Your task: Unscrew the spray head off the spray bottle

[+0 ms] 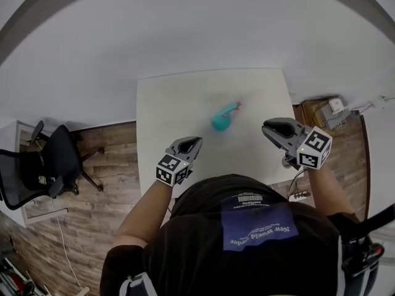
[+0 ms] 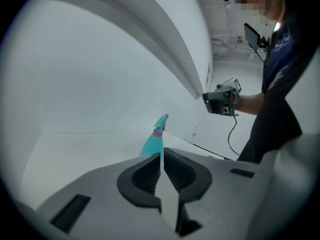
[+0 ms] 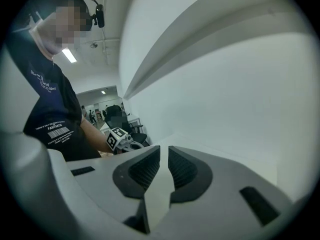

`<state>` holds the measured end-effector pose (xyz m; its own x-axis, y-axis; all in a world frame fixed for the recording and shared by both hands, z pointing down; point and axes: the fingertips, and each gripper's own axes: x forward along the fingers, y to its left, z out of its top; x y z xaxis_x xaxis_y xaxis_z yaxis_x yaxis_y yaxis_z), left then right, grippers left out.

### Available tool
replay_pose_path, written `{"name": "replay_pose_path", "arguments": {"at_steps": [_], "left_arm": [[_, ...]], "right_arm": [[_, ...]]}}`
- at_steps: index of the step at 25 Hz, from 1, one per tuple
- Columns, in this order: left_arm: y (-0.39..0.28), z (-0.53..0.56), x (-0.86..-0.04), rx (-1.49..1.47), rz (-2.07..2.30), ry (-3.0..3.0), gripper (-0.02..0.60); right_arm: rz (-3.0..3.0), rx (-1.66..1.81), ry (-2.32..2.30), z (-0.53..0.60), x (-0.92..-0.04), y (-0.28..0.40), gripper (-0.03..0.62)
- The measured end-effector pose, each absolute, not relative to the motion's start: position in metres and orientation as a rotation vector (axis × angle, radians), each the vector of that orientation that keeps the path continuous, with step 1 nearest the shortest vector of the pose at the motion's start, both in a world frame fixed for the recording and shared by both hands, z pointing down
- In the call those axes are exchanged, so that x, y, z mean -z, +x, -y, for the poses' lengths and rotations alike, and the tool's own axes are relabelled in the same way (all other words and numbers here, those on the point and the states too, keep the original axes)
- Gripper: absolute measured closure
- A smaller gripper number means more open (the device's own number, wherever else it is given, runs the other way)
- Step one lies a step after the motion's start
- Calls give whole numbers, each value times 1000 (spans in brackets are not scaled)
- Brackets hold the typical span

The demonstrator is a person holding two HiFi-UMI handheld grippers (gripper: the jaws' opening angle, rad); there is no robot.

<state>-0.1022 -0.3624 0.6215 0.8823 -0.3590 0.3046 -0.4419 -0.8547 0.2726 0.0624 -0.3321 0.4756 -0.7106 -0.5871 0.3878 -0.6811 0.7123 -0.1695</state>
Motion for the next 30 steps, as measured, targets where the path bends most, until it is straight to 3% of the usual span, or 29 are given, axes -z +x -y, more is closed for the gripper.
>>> {"name": "replay_pose_path", "arguments": {"at_steps": [3,7,14,29,30], "left_arm": [[-82,378,-649,-445,574,2704,556],[-53,388,-698,-703,507,2735,369],[-3,414,-756,-971,507,2771,132],[38,428,-783,-1035,482,2771,112],[38,428,-782,-1033,483,2777,141]], "right_arm": [[2596,-451,1014,330,-476,75,572],[2570,-483,1060,324,-482,98,572],[2512,-505,1157,312,-479,135,572],[2443,-541,1320,280,-472,185,572],[2442,-543,1320,280,-473,185,572]]}}
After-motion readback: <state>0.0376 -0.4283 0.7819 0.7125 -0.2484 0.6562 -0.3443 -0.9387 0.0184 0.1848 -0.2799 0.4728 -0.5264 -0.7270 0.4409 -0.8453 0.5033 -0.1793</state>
